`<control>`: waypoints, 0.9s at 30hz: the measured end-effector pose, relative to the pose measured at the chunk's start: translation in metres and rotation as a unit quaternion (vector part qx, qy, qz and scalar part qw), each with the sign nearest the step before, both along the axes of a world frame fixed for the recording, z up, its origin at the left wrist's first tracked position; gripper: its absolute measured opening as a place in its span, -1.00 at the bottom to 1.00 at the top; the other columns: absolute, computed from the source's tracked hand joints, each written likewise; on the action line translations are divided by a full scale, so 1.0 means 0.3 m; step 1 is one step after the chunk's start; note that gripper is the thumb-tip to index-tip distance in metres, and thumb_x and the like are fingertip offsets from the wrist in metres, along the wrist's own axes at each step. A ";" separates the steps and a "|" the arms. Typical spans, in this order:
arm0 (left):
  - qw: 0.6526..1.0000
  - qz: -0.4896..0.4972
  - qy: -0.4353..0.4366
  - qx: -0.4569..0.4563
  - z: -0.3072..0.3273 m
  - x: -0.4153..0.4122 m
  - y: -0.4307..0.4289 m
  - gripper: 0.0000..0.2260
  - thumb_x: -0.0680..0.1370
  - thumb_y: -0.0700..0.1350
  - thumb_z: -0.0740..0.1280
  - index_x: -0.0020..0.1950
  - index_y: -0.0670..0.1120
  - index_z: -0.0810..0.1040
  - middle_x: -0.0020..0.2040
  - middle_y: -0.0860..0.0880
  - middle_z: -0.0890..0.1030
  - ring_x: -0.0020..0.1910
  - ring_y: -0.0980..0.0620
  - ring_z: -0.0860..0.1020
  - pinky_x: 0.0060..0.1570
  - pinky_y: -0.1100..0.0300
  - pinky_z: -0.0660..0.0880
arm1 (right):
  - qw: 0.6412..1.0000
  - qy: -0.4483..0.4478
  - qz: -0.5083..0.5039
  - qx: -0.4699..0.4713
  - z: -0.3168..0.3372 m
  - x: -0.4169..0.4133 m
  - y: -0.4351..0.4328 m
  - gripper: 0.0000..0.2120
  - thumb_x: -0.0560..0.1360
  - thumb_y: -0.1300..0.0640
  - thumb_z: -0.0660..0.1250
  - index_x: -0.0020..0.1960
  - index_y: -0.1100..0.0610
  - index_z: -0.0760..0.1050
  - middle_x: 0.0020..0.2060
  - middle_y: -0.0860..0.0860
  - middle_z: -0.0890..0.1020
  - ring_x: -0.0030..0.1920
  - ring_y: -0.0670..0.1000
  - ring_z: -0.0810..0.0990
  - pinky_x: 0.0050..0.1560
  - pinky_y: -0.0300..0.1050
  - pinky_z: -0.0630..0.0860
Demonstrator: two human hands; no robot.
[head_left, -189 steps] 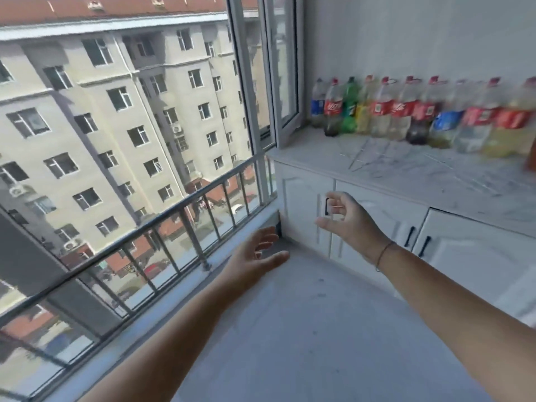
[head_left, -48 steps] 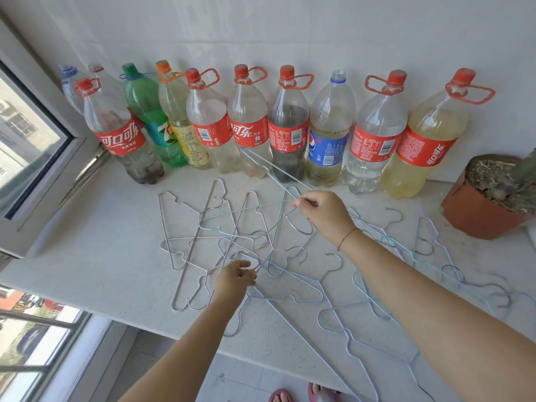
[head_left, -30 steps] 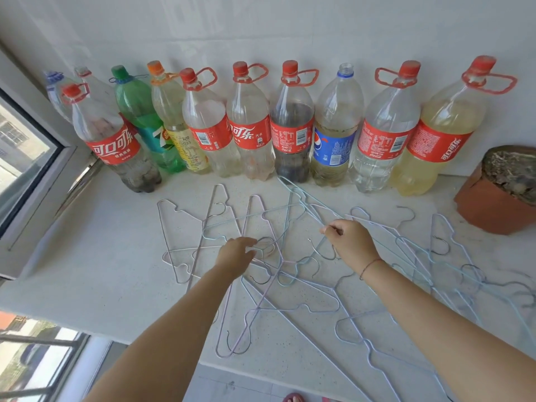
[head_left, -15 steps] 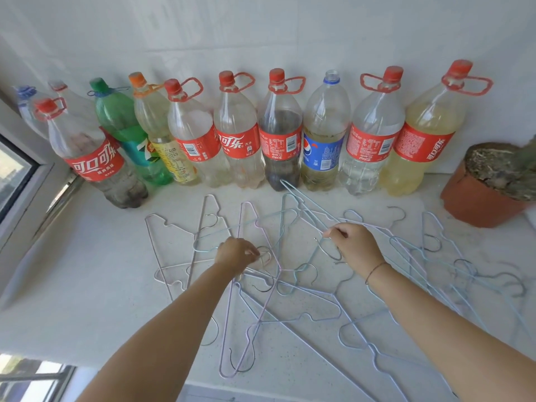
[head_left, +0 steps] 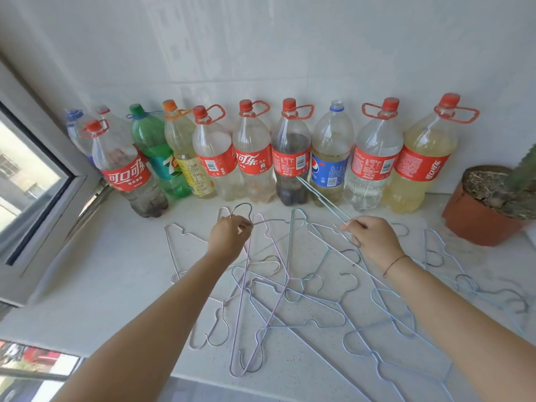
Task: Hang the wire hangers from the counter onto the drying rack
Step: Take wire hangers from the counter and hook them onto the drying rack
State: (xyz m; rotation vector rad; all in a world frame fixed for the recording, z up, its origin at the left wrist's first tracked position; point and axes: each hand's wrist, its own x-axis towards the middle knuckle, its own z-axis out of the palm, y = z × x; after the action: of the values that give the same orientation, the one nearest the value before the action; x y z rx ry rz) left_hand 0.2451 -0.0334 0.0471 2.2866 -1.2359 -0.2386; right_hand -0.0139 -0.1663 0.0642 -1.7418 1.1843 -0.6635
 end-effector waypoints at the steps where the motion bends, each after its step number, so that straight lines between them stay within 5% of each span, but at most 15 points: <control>1: 1.000 0.010 0.009 -0.001 0.021 -0.006 0.016 -0.86 0.52 -0.09 0.31 -0.03 -0.07 0.65 -0.06 -0.04 0.65 -0.05 -0.05 0.54 -0.15 0.19 0.39 | 1.000 -0.004 0.007 -0.004 0.015 0.004 0.003 -0.76 0.50 0.28 0.19 -0.24 0.26 0.60 -0.69 -0.19 0.43 -0.48 -0.05 0.36 -0.30 -0.11 0.27; 5: 0.998 0.060 0.011 0.003 0.106 -0.050 0.087 -0.87 0.50 -0.06 0.34 -0.03 -0.04 0.65 -0.15 -0.02 0.50 -0.14 -0.01 0.48 -0.24 0.21 0.27 | 0.999 -0.007 0.050 -0.008 0.066 0.032 0.025 -0.70 0.51 0.29 0.18 -0.32 0.33 0.58 -0.72 -0.20 0.42 -0.53 -0.24 0.46 -0.31 -0.12 0.30; 8: 0.996 0.086 -0.011 0.031 0.159 -0.088 0.146 -0.86 0.49 -0.03 0.34 -0.04 0.01 0.66 -0.16 -0.06 0.61 -0.09 -0.07 0.56 -0.22 0.18 0.39 | 0.995 -0.023 0.095 -0.015 0.079 0.046 0.034 -0.46 0.51 0.28 0.20 -0.63 0.03 0.45 -0.73 -0.13 0.38 -0.28 0.08 0.59 -0.15 -0.01 0.43; 12: 0.988 0.146 -0.037 0.039 0.220 -0.154 0.255 -0.86 0.50 0.02 0.31 -0.02 0.08 0.63 -0.28 0.06 0.50 -0.15 -0.02 0.53 -0.28 0.21 0.37 | 0.988 -0.033 0.148 -0.006 0.116 0.054 0.063 -0.43 0.52 0.28 0.20 -0.67 0.07 0.36 -0.74 -0.11 0.35 -0.40 -0.02 0.50 -0.20 -0.09 0.36; 16: 0.977 0.192 -0.081 0.051 0.271 -0.231 0.376 -0.85 0.52 -0.01 0.27 0.00 0.06 0.62 -0.33 0.06 0.48 -0.26 0.00 0.46 -0.32 0.22 0.30 | 0.978 -0.036 0.207 -0.006 0.165 0.050 0.101 -0.55 0.51 0.32 0.17 -0.56 0.15 0.28 -0.71 -0.18 0.41 -0.56 -0.20 0.42 -0.39 -0.18 0.28; 19: 0.968 0.241 -0.059 0.028 0.290 -0.300 0.473 -0.88 0.53 -0.04 0.25 -0.02 0.04 0.57 -0.39 0.06 0.59 -0.35 0.01 0.52 -0.35 0.19 0.42 | 0.968 -0.032 0.247 -0.014 0.188 0.060 0.136 -0.67 0.50 0.27 0.18 -0.43 0.28 0.40 -0.69 -0.17 0.46 -0.54 -0.15 0.41 -0.36 -0.16 0.27; 22: 0.962 0.270 -0.030 -0.013 0.297 -0.379 0.566 -0.90 0.57 -0.07 0.22 0.01 0.00 0.51 -0.30 0.04 0.67 -0.51 0.09 0.47 -0.38 0.17 0.46 | 0.960 -0.038 0.278 -0.020 0.205 0.070 0.200 -0.66 0.47 0.15 0.20 -0.40 0.33 0.44 -0.59 0.05 0.44 -0.48 0.02 0.43 -0.37 -0.16 0.28; 27: 0.930 0.316 0.114 -0.148 0.322 -0.514 0.731 -0.93 0.58 -0.20 0.23 0.01 -0.13 0.49 -0.08 -0.09 0.67 -0.21 -0.04 0.66 -0.16 0.04 0.60 | 0.933 -0.032 0.359 0.015 0.226 0.097 0.362 -0.67 0.53 0.24 0.17 -0.27 0.44 0.52 -0.52 0.08 0.55 -0.48 -0.01 0.43 -0.38 -0.13 0.31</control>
State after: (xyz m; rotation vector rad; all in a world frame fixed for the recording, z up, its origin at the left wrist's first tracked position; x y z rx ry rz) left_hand 0.0908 0.1859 0.1438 2.1805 -0.3498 -0.0689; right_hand 0.0153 -0.0577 0.1318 -1.9323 0.4348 -0.2469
